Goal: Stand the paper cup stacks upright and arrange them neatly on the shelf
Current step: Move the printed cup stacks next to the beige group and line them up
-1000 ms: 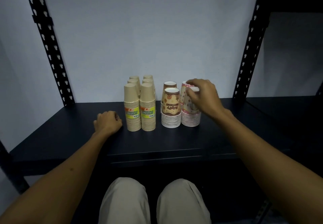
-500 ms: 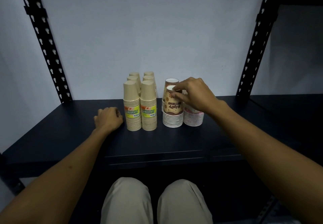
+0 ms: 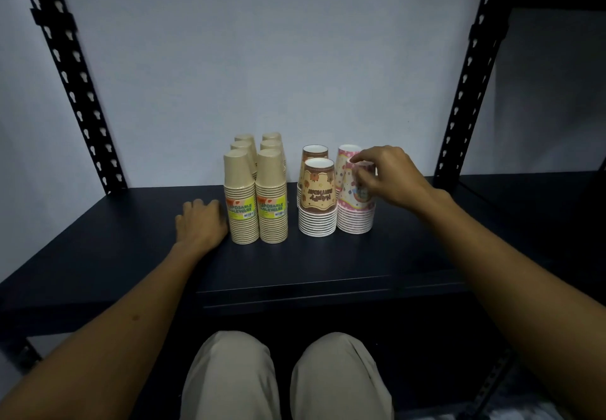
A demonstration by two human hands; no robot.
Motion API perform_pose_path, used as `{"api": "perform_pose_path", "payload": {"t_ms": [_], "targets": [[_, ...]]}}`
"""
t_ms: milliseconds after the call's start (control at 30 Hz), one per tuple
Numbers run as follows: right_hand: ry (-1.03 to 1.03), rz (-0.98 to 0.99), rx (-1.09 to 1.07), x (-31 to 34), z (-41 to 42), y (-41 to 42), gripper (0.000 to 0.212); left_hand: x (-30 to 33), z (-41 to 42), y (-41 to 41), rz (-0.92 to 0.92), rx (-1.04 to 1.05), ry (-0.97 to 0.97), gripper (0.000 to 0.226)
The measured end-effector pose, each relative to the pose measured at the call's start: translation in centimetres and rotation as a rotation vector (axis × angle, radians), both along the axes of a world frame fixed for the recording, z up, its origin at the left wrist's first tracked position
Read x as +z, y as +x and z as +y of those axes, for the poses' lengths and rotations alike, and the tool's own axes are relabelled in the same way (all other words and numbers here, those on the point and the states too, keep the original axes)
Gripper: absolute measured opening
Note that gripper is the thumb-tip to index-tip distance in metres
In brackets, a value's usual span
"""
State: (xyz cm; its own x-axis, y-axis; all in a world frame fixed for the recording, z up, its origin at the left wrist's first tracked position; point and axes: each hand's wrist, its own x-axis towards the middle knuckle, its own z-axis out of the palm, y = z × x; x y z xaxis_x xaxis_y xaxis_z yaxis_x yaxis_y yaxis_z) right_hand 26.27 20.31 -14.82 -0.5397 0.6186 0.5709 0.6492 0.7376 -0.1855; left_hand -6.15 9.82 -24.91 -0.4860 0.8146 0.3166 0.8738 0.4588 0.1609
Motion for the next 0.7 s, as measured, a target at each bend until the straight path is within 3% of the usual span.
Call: {"api": "perform_pose_path", "payload": {"t_ms": [467, 567, 700], "targets": [[-0.009, 0.129, 0.022, 2.2, 1.1, -1.2, 0.032, 0.5, 0.8, -0.7, -0.024, -0.013, -0.081, 0.034], [-0.024, 0.072, 0.059, 4.4, 2.2, -2.8, 0.03, 0.8, 1.5, -1.1, -0.044, -0.017, -0.082, 0.029], [-0.135, -0.209, 0.137, 6.4, 4.1, -5.8, 0.03, 0.8, 1.9, -1.8, -0.067, -0.033, -0.058, 0.023]]}}
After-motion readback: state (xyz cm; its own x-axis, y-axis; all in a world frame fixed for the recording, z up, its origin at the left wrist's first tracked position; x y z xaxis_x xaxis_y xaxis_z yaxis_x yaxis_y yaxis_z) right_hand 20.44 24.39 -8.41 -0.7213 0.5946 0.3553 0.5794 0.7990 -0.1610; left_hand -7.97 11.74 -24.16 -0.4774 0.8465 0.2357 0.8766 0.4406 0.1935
